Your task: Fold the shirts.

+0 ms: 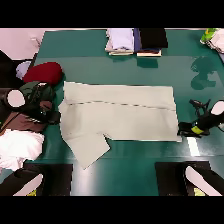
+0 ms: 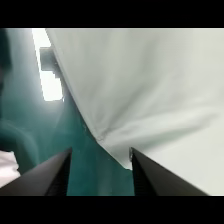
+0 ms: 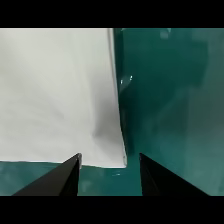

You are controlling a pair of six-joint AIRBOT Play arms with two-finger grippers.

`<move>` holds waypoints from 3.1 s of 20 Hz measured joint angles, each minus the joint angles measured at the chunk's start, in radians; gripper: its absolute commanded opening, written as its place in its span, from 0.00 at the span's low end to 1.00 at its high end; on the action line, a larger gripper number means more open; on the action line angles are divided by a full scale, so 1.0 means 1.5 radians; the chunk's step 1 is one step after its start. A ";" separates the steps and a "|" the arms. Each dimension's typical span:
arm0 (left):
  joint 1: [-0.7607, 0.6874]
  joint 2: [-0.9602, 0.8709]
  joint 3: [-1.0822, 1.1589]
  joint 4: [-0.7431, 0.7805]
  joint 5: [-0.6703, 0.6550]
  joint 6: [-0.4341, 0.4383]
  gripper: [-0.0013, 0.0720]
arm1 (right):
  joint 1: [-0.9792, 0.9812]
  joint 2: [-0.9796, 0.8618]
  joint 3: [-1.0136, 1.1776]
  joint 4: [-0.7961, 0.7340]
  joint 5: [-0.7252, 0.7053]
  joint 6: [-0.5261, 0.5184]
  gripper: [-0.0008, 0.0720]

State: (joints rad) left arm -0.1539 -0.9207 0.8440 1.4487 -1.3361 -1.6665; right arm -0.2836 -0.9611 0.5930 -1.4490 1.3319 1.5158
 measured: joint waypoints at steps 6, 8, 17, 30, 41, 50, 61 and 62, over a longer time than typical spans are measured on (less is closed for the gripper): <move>0.000 0.011 -0.012 -0.012 0.013 -0.003 0.60 | 0.008 0.011 -0.049 0.034 -0.034 0.008 0.39; 0.000 0.012 -0.013 -0.012 0.002 -0.003 0.60 | 0.024 0.000 -0.053 0.038 -0.039 0.011 0.04; 0.000 0.012 -0.149 -0.083 -0.003 -0.003 0.78 | 0.053 0.034 -0.060 0.037 -0.072 0.013 0.04; 0.000 0.013 -0.265 -0.205 0.136 0.038 0.05 | 0.054 0.043 -0.043 0.041 -0.049 0.014 0.03; 0.000 0.187 -0.191 -0.138 -0.107 0.053 0.05 | 0.055 0.172 0.058 -0.058 0.119 0.002 0.03; 0.000 -0.016 0.031 -0.064 0.048 0.103 0.05 | 0.057 -0.005 0.209 -0.054 0.061 0.002 0.03; 0.001 -0.307 0.216 -0.043 0.238 0.155 0.06 | 0.105 -0.340 0.479 -0.010 0.008 0.015 0.04; 0.001 -0.313 0.219 -0.042 0.242 0.155 0.29 | 0.104 -0.355 0.494 -0.001 0.005 0.016 0.04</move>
State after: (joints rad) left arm -0.1532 -1.3895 1.1732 1.3849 -0.9733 -1.4338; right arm -0.1280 -1.4929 1.3346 -1.4509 1.3399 1.5394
